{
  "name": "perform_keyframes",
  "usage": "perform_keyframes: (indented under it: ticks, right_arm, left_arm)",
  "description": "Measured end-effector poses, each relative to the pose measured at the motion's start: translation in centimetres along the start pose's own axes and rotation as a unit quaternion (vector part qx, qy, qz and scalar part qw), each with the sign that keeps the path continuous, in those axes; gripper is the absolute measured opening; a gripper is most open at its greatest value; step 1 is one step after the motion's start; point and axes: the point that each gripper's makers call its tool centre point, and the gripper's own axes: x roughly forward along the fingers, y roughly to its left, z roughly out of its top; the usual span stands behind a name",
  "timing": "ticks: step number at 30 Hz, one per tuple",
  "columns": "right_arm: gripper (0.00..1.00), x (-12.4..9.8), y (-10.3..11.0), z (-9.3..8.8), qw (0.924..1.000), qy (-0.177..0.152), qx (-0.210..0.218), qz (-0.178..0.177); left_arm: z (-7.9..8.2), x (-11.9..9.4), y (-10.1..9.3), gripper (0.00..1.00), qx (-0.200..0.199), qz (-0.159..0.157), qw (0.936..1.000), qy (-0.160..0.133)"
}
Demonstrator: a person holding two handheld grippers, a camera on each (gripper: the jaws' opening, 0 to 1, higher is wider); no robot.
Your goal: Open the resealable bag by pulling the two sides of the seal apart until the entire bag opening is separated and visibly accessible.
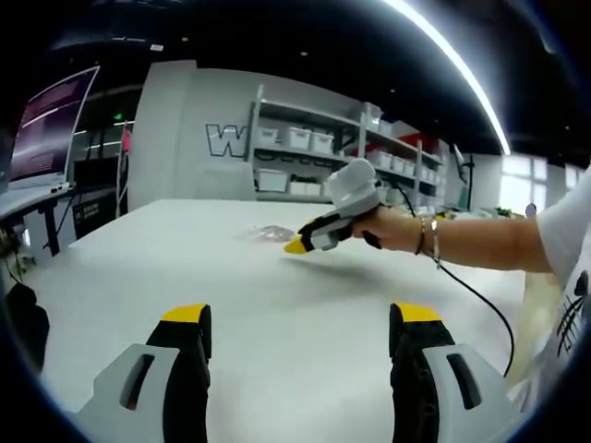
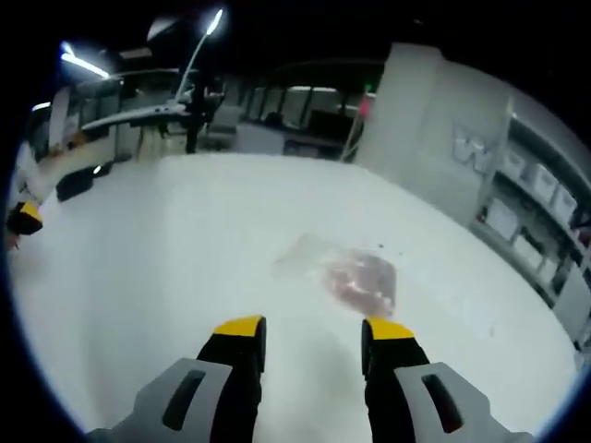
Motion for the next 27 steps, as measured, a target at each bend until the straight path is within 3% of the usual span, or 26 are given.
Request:
perform_keyframes:
  ticks: [5,11,18,24,27]
  right_arm:
    - [0.39,0.3,0.2,0.3,0.9997,-0.004,-0.024,-0.001]
    - [0.38,0.7,-0.2,0.8,0.9964,-0.008,-0.084,-0.011]
    - [0.37,1.2,-0.5,0.8,0.9948,-0.010,-0.100,-0.015]
    - [0.35,1.3,-0.5,1.4,0.9903,-0.023,-0.135,-0.022]
    - [0.34,1.3,-0.6,1.9,0.9833,-0.030,-0.177,-0.032]
  left_arm:
    - [-0.1,-0.1,0.3,0.78,-0.001,0.003,1.0000,0.002]
    - [-0.2,0.1,0.5,0.78,-0.003,0.005,1.0000,0.002]
    - [-0.2,0.1,0.5,0.78,-0.005,0.003,1.0000,0.001]
    - [-0.2,0.0,0.7,0.78,-0.008,0.006,0.9999,-0.003]
    - [-0.3,0.0,0.6,0.78,-0.008,0.005,1.0000,-0.002]
